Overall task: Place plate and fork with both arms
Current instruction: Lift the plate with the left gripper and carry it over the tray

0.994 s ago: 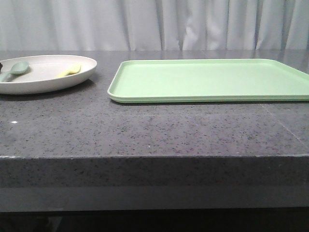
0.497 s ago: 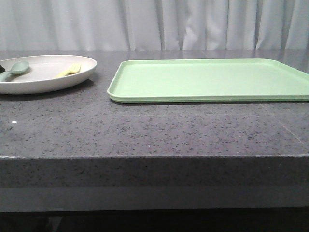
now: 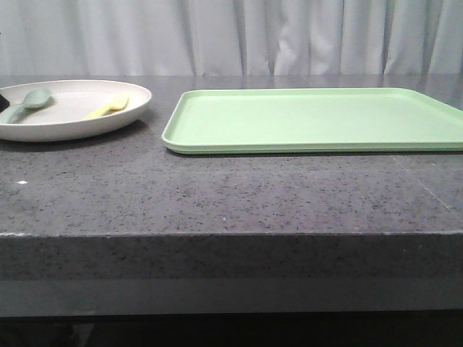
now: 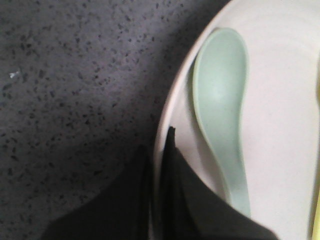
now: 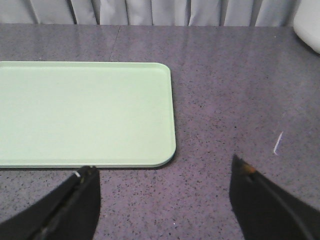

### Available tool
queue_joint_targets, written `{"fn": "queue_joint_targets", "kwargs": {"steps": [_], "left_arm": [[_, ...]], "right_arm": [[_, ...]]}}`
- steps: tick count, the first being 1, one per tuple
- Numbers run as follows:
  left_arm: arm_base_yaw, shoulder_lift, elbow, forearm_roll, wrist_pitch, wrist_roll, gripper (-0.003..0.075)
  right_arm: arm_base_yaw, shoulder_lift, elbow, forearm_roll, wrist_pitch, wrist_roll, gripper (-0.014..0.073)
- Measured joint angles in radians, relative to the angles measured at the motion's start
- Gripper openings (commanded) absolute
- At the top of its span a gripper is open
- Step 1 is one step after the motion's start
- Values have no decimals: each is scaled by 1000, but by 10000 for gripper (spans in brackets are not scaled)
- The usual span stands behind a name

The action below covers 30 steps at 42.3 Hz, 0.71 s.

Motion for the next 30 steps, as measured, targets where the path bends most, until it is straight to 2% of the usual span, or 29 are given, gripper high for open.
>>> {"fn": "queue_joint_targets", "kwargs": {"steps": [17,30], "left_arm": [[0,-10,0,-9,4,-71,-18],[-9,-10,0,-121,4,-80,-18]], "right_arm": [[0,0,0,0,0,0,561],[0,0,0,0,0,0,561]]}}
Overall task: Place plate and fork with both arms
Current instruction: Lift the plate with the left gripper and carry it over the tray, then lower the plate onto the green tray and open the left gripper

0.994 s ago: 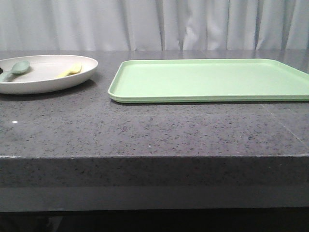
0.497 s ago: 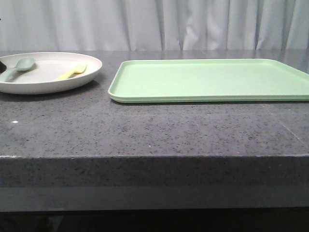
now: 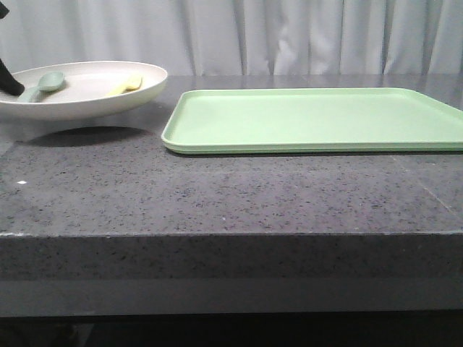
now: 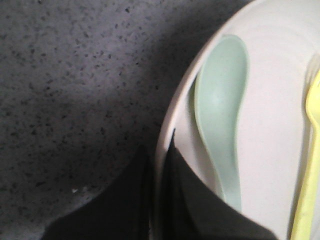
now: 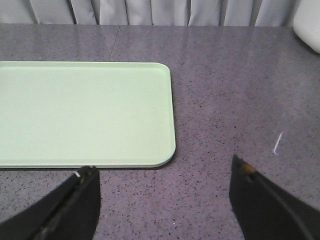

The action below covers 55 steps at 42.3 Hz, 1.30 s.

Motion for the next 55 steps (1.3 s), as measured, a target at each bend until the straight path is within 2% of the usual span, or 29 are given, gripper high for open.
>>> {"fn": "queue_joint_targets", "kwargs": {"steps": [9,15,27,42,55], "left_arm": [[-45,0,-17,3,0,-62,-18],[-104,0,-86,25,0,-130,-18],[-291,33,-272,100,15,-315,-18],[-541,217,-517,165,20,-553,-18],[-664,298,-561,222,-2,-668,-18]], "right_arm": [[0,0,0,0,0,0,561],[0,0,0,0,0,0,561],[0,0,0,0,4,0,561],[0,0,0,0,8,0,561],[0,0,0,0,8,0,561]]}}
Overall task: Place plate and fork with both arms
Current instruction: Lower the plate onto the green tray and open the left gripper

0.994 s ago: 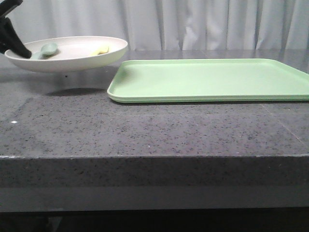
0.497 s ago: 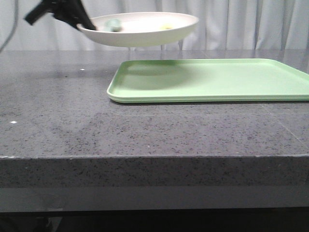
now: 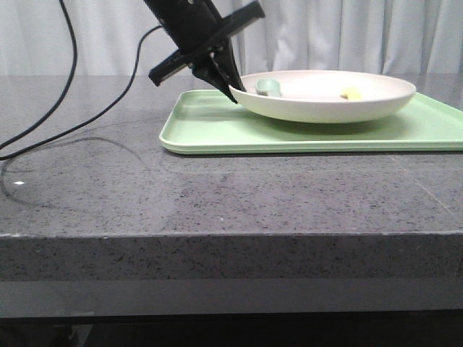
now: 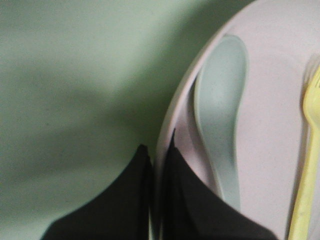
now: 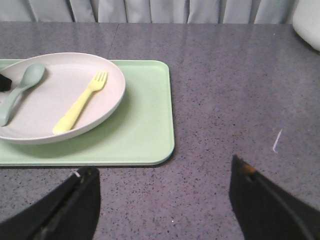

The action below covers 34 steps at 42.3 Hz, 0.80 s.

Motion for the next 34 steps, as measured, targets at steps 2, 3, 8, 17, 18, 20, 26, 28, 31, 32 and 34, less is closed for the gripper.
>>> {"fn": "queue_joint_targets", "kwargs": {"steps": [2,3,8,17,18,20,26,28,31,32,34], "left_arm": [[-8,2,0,13,-10,-7,-18],[-10,2,0,22,-11,-15,-18],[-14,2,-4,57,-18,-30,-18],[-14,2,-4,75,-19,-30,-11],[-14,2,-4,75,-19,-30,-2],[-14,2,-4,75,-19,-30,25],[-14,2,-4,73,-19,-30,223],[-14,2,-6,73,-19,-30,291],[-14,2,-6,71,-19,-30,377],[-14,2,-6,71,-19,-30,395],[-14,2,-9,71,-19,-30,402]], "right_arm": [[0,0,0,0,0,0,561],[0,0,0,0,0,0,561],[0,0,0,0,0,0,561],[0,0,0,0,20,0,561],[0,0,0,0,22,0,561],[0,0,0,0,22,0,561],[0,0,0,0,22,0,561],[0,0,0,0,22,0,561],[0,0,0,0,22,0,561],[0,0,0,0,22,0,561],[0,0,0,0,22,0,561]]}}
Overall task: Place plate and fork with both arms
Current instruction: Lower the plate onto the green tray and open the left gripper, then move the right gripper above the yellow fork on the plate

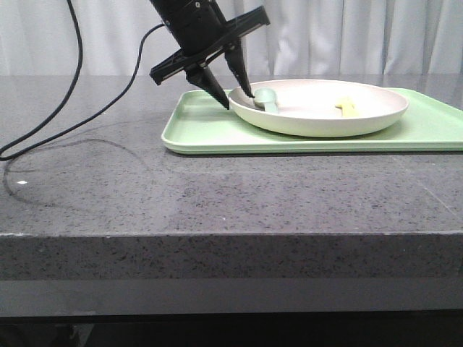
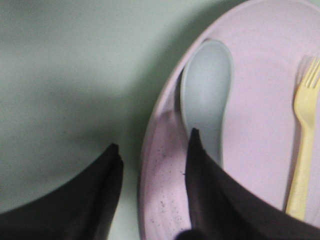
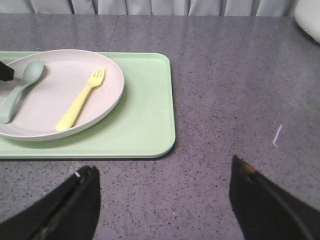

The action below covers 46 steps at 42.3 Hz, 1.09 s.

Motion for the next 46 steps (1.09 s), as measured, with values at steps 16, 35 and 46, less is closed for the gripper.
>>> {"fn": "queue_joint_targets", "kwargs": {"steps": [16,35,46], "left_arm": [[-5,-87,-122,62,46,216,365],[-11,-476,55,191,58,372,251],[-11,-756,460,328,-29,380,250]], "right_arm": [[0,1,0,0,0,0,561],[0,1,0,0,6,0,561],[0,1,0,0,14,0,561]]}}
